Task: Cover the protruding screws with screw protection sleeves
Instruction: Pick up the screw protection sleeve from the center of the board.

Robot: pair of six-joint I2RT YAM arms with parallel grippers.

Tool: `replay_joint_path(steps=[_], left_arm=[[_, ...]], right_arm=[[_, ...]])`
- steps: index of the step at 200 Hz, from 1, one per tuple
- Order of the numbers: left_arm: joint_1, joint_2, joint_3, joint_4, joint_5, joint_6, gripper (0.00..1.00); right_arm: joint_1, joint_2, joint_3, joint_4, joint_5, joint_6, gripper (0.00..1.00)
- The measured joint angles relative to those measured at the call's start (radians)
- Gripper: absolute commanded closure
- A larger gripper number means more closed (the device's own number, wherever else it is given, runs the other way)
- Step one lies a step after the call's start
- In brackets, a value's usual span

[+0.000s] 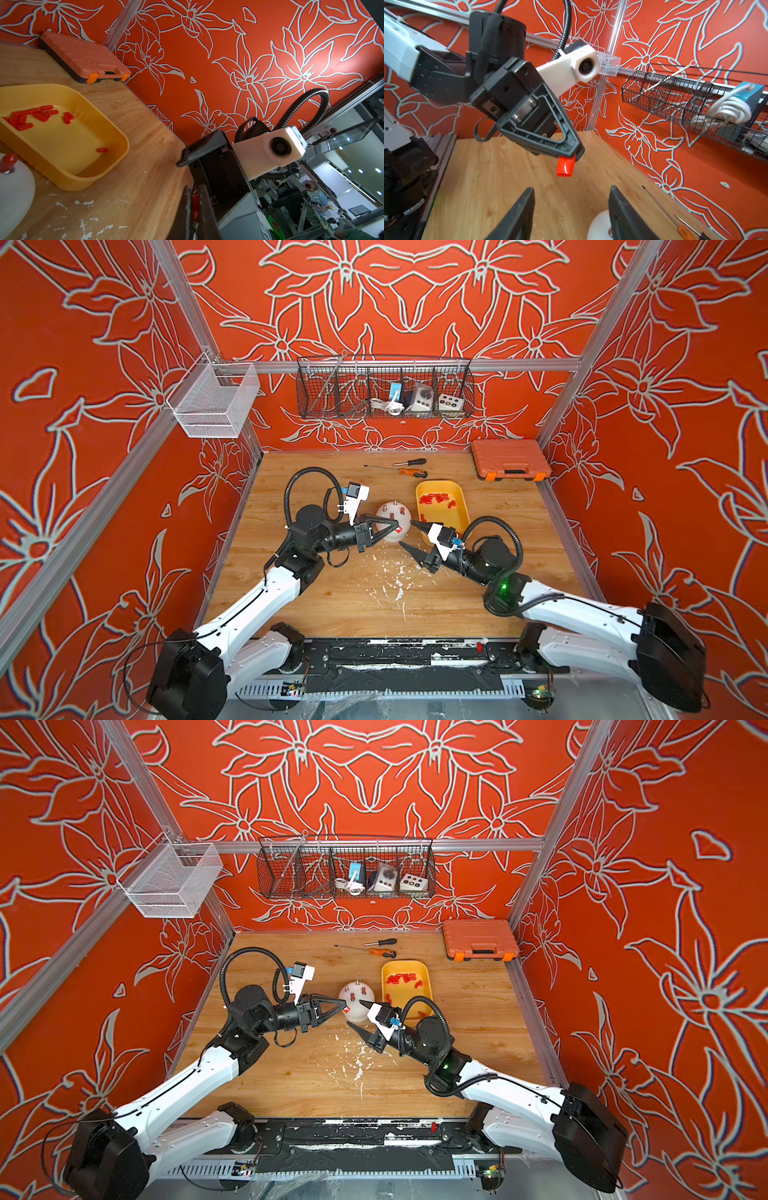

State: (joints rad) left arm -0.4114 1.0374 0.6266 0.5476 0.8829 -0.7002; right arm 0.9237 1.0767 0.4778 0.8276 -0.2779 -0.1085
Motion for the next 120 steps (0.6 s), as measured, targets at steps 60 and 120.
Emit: replay_joint_path(steps=[60, 120], left_arm=[[0.000, 0.000, 0.000, 0.000, 0.006, -0.003, 1.00], [0.000, 0.000, 0.000, -0.008, 0.004, 0.012, 1.00]], right_arm=[[0.000, 0.058, 0.039, 0.012, -0.050, 0.015, 0.53], [0.000, 0.061, 0.053, 0.014, -0.084, 0.027, 0.72]])
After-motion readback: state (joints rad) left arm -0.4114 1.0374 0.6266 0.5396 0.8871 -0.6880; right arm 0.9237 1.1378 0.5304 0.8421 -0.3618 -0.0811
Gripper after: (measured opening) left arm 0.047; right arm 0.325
